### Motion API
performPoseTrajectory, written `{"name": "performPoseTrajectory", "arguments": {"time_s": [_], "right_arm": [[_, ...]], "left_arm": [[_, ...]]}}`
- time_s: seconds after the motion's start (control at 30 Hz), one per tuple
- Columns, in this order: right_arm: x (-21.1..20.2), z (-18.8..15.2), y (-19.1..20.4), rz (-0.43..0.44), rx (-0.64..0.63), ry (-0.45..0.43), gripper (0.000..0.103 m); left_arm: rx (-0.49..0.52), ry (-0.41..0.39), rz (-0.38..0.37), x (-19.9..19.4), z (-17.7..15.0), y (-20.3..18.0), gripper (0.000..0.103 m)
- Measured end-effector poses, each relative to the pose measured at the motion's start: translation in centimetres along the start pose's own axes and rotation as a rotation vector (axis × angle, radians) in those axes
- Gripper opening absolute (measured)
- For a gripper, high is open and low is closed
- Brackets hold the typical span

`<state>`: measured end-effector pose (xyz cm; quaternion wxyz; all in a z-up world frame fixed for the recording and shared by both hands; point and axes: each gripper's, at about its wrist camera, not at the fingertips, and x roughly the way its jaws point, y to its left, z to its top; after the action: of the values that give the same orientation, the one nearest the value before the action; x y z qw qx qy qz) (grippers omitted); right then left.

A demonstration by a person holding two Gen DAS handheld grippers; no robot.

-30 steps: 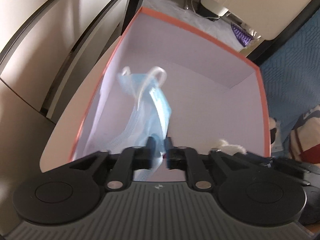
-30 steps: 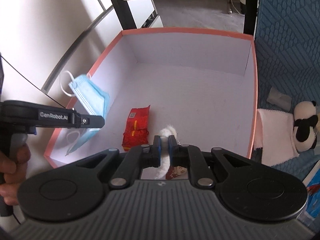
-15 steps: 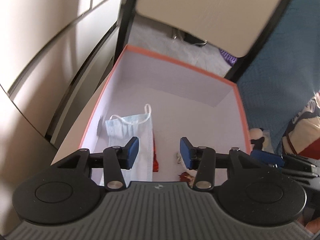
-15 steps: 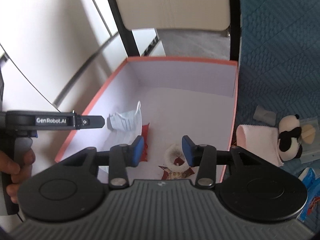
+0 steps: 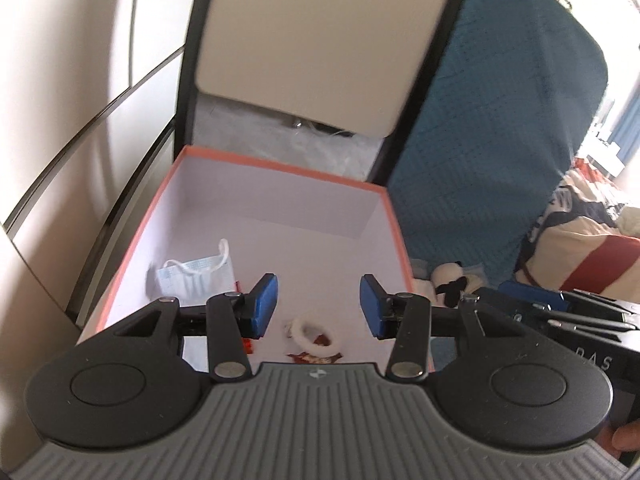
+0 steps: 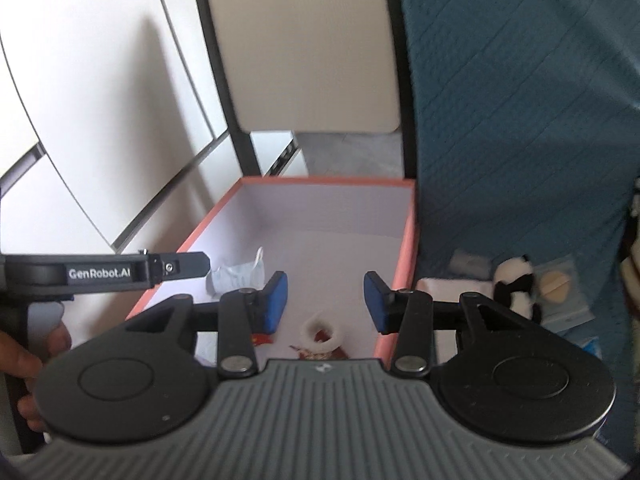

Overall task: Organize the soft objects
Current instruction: 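Move both open tools back from the box to the cushion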

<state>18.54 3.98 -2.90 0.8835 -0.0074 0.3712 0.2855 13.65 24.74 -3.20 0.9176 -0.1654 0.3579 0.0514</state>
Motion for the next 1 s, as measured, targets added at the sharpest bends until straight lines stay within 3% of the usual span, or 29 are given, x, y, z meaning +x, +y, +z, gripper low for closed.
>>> {"name": "performPoseTrajectory", "arguments": {"time_s": [0.2, 0.43, 1.0], "right_arm": [[-3.5, -1.1, -1.1, -0.058, -0.022, -0.084, 0.046], [-5.9, -3.4, -2.9, -0.100, -0.010, -0.113, 0.046], [-9.5, -9.1, -8.6, -0.206, 0.044, -0.112, 0.045]], "left_arm": [[0.016, -0.035, -0.048, -1.4, -1.7, -2.3, 0.051], [0.067, -0.055, -0.088, -2.2, -4.6, -5.6, 0.051], [0.124, -0.064, -0.156, -1.3, -10.8, -12.3, 0.051]]}}
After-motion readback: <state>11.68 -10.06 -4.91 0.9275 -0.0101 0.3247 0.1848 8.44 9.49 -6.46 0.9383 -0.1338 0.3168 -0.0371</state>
